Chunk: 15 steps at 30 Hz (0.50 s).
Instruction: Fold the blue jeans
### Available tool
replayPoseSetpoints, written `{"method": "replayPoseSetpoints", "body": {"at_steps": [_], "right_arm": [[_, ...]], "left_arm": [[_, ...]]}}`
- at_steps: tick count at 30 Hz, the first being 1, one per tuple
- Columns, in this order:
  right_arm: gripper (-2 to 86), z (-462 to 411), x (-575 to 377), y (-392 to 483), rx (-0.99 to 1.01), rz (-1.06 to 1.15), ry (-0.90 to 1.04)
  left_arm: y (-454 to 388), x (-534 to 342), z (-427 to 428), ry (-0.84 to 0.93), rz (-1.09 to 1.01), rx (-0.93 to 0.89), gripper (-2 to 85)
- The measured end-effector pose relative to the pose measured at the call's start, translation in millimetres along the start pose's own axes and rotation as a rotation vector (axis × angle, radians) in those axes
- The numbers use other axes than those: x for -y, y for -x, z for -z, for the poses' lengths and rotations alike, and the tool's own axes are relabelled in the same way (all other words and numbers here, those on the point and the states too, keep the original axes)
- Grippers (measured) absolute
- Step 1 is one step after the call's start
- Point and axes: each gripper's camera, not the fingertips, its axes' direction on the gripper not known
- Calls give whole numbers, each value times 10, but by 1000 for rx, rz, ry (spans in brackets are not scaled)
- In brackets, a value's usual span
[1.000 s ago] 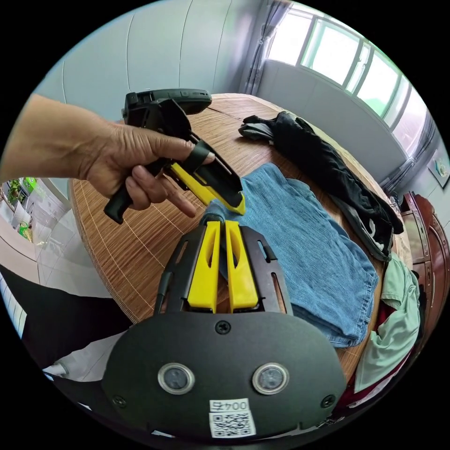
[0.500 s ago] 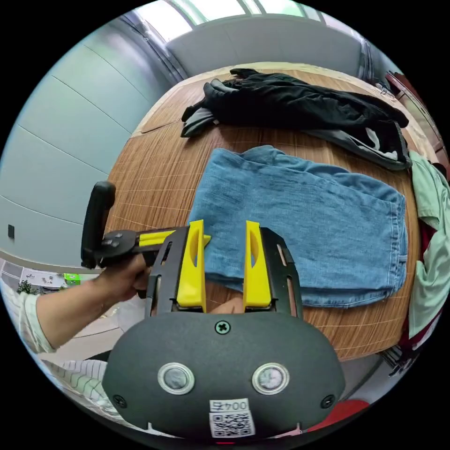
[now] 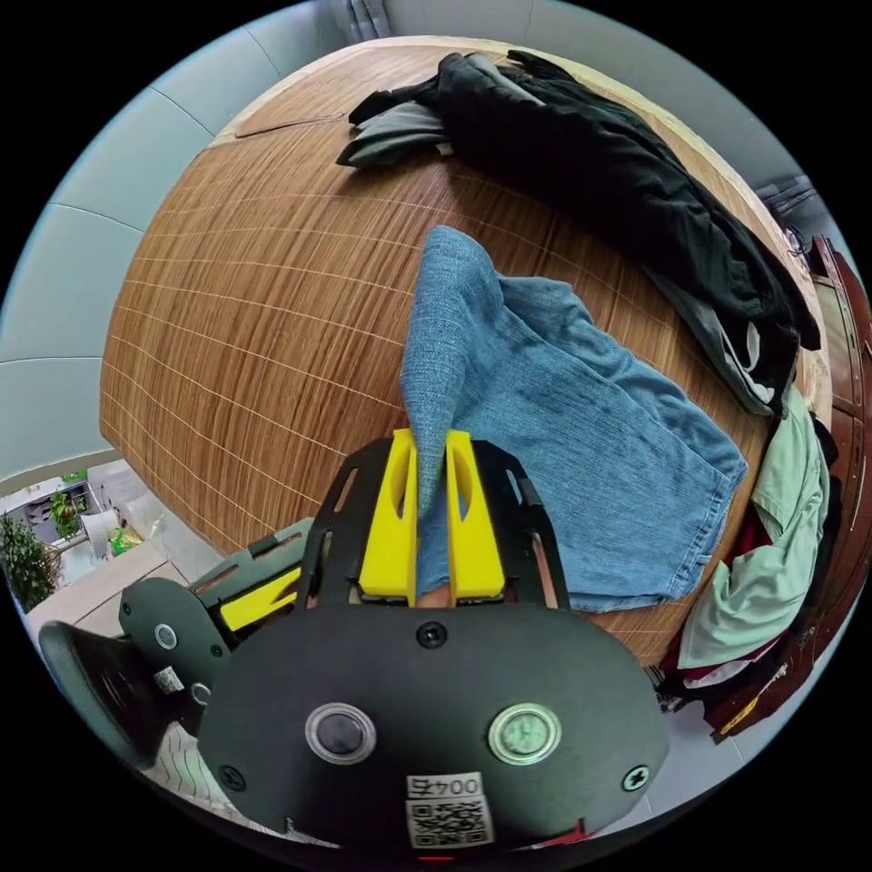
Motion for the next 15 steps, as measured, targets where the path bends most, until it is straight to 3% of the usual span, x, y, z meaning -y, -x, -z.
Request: {"method": "replayPoseSetpoints", "body": {"at_steps": [7,15], "right_arm": [[31,657,-346,-1397,228,5,-72],[16,560,-817,-3454,436,-109,-81]], "left_arm": [[-1021,765,732,-81,-75,-63,30],[-2009,1427,1081,-159,-198,-231,20]]}}
